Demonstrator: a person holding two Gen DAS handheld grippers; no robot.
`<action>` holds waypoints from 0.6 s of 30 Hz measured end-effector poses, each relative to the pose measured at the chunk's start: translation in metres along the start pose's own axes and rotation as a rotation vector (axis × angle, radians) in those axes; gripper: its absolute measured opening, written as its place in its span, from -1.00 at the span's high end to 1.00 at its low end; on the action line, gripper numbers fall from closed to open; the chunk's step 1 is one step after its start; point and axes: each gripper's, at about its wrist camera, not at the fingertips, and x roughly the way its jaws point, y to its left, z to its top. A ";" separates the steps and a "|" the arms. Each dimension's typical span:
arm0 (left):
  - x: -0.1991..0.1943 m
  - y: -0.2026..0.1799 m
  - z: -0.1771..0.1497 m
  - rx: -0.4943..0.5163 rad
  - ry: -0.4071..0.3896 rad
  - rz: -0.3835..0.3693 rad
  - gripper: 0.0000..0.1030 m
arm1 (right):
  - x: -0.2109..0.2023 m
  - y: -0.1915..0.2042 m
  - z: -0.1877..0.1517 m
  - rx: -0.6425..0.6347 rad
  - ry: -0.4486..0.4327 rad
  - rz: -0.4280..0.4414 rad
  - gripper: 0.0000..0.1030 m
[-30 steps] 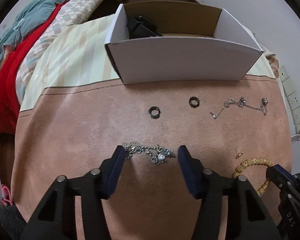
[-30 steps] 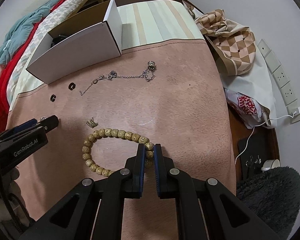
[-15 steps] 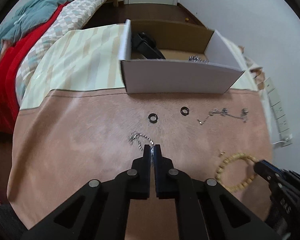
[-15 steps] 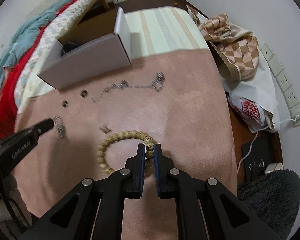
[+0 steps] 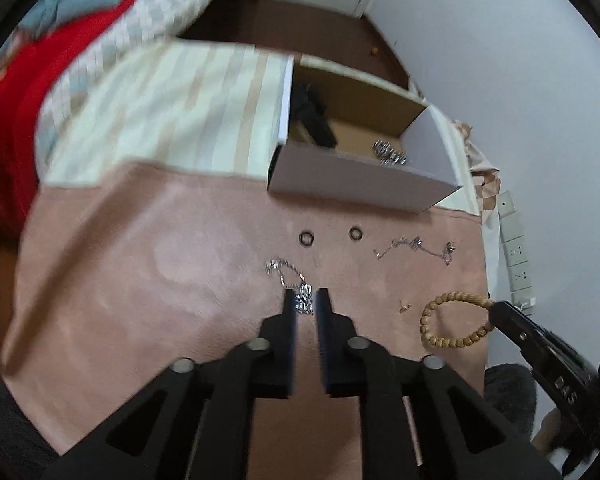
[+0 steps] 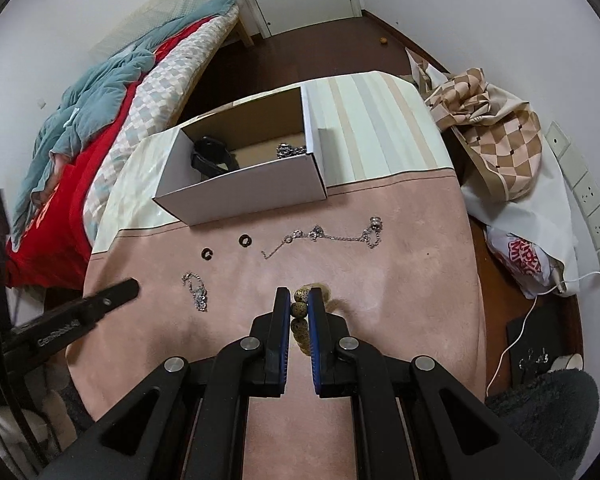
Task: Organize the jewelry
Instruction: 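Grasp the silver charm bracelet with the left tool while the right holds the beads, then carry both bracelets into the white box and open both tools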
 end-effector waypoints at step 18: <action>0.064 -0.037 -0.017 0.169 0.006 0.168 0.89 | 0.021 -0.030 -0.008 0.054 0.036 -0.061 0.82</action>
